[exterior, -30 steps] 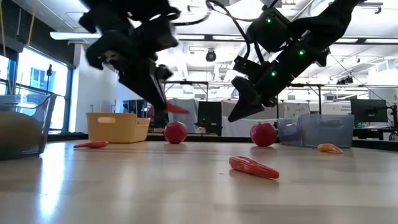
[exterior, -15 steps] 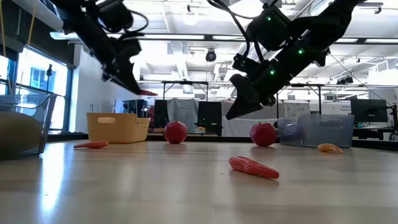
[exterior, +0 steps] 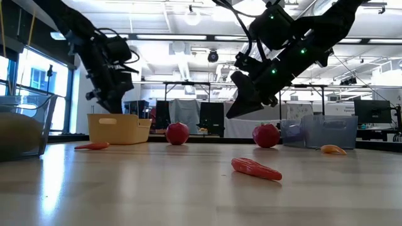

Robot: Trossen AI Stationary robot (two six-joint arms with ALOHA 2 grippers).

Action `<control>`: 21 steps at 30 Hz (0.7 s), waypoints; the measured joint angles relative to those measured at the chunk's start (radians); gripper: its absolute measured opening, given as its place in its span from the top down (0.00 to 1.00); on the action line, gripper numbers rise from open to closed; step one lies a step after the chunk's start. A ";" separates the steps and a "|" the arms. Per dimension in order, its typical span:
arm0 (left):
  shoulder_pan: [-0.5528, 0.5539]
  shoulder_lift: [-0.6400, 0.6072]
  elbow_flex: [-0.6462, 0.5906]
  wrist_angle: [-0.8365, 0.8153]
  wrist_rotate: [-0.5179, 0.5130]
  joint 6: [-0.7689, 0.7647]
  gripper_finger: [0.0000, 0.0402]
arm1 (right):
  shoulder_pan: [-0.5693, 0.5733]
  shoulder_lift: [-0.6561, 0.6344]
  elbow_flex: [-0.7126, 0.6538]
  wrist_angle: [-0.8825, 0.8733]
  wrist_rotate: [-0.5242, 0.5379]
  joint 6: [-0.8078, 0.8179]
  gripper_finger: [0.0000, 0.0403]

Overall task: Sort produce into baskets
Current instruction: Put the chili pepper into the orange bin

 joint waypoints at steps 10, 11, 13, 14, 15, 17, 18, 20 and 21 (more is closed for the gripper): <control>0.000 0.033 0.000 0.024 -0.009 0.064 0.75 | 0.000 0.000 0.000 -0.008 -0.044 0.018 1.00; 0.000 0.025 0.000 0.025 -0.009 0.065 0.73 | 0.000 0.000 0.000 -0.008 -0.054 0.018 1.00; -0.001 0.007 0.000 0.032 -0.015 0.068 0.69 | 0.000 0.000 0.000 -0.012 -0.059 0.018 1.00; -0.005 -0.004 0.000 0.034 -0.017 0.077 0.67 | 0.000 0.000 0.000 -0.013 -0.060 0.018 1.00; -0.010 -0.019 0.000 0.034 -0.021 0.086 0.66 | 0.000 0.000 0.000 -0.013 -0.060 0.018 1.00; -0.036 -0.055 0.000 0.038 -0.017 0.110 0.64 | 0.000 0.000 0.000 -0.013 -0.060 0.015 1.00; -0.057 -0.077 0.000 0.036 -0.007 0.122 0.64 | 0.000 0.000 0.000 -0.013 -0.060 0.013 1.00; -0.114 -0.127 0.000 0.009 0.009 0.132 0.65 | 0.000 0.000 0.000 -0.013 -0.060 0.010 1.00; -0.147 -0.155 0.000 -0.010 0.017 0.132 0.65 | 0.000 0.000 0.000 -0.013 -0.060 0.010 1.00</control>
